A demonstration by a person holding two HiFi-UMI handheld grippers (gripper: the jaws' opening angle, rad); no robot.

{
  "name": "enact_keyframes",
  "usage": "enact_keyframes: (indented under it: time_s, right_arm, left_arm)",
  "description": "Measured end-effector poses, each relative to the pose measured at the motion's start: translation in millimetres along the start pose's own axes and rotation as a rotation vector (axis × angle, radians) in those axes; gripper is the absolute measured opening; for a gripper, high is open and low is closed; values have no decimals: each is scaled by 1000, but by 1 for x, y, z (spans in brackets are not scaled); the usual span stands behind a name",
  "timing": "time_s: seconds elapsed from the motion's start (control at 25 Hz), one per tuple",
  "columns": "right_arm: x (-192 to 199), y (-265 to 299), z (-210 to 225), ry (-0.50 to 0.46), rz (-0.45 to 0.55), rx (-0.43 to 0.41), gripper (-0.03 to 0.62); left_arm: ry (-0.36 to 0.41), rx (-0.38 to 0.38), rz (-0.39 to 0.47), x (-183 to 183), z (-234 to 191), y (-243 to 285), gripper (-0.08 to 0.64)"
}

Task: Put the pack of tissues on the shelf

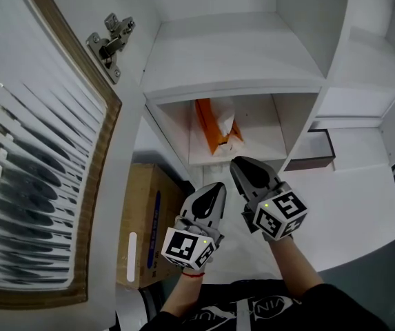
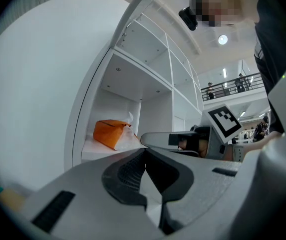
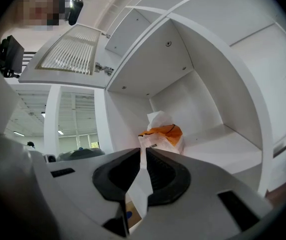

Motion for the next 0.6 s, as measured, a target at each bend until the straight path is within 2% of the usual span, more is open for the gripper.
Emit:
enact_keyframes:
  time_s: [0.6]
  right_arm:
    - [-7,-39,-1,-40,-22,-20,15]
  left_arm:
    - [-1,7,12,-1,22,12,8]
Point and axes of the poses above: the fingertips, and each gripper's own axes: y forward along the fingers, z to its right, x out of its underside, the point moved 6 cm from there along -y, backward along the fingers, and after that the axes turned 9 degrees about z, right-handed, at the moved point
